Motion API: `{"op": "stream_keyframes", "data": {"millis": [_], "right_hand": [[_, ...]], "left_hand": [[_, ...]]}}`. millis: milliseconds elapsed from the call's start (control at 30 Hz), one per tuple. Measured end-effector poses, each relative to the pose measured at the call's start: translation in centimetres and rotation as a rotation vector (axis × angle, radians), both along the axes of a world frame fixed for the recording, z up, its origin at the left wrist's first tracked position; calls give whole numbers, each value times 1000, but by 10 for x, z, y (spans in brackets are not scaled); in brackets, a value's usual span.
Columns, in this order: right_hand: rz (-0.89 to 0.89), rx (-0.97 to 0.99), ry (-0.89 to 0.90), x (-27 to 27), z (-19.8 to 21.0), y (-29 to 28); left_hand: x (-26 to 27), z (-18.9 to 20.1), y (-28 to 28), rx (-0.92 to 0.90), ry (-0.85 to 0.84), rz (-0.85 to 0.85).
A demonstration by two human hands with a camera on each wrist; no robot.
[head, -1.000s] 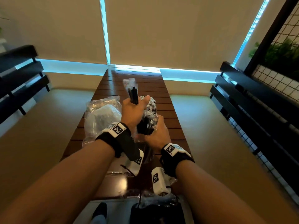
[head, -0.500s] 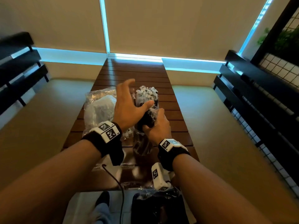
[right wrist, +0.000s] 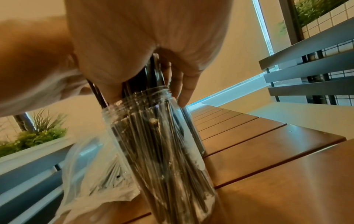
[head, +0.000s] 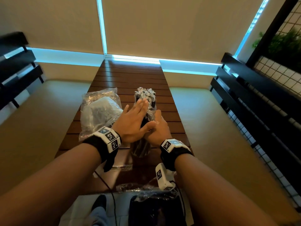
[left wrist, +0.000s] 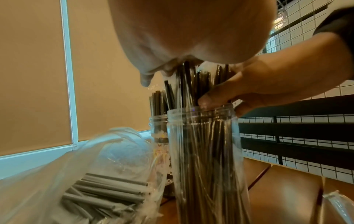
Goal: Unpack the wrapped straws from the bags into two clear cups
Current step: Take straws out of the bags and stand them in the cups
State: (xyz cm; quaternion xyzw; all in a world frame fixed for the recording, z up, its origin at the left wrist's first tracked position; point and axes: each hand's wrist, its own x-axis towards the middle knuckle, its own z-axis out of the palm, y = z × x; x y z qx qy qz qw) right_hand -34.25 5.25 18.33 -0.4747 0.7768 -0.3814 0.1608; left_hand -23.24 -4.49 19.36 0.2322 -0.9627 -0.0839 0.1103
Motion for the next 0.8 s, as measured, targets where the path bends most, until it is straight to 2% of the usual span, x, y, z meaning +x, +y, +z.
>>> {"op": "stream_keyframes", "data": {"millis": [67,133,233,300,367,400,467,533,600,667,733,800], "right_hand": [[22,-3,-31,-2,4,-1],[38,-8,-30,-5,8,-1],[-4,-74,125,-7,23,0],[-59,-197,243,-4,41,0],[-93,-329,402,7,61,-4],[-70,-391,486,16,69,-9],[93,-397,613,39,81,-21],[320,-187,681,63,81,-33],[448,62,722,79,73,-46],[519,261,754,88,59,-59],[594,398,771,97,39,-73],[582,473,696,102,16,-88]], "left_hand": [[3,6,-3,36,-31,-6],[10,14,-2,136,9,-31],[21,25,-6,381,303,-62],[26,33,-19,470,520,51],[35,38,-36,482,616,254],[41,36,-48,471,577,346],[57,23,-68,416,286,418],[71,5,-78,308,-91,398],[82,-13,-81,280,-275,423],[89,-28,-80,285,-277,454],[91,-36,-83,300,-174,452],[94,-38,-90,327,-17,446]]}}
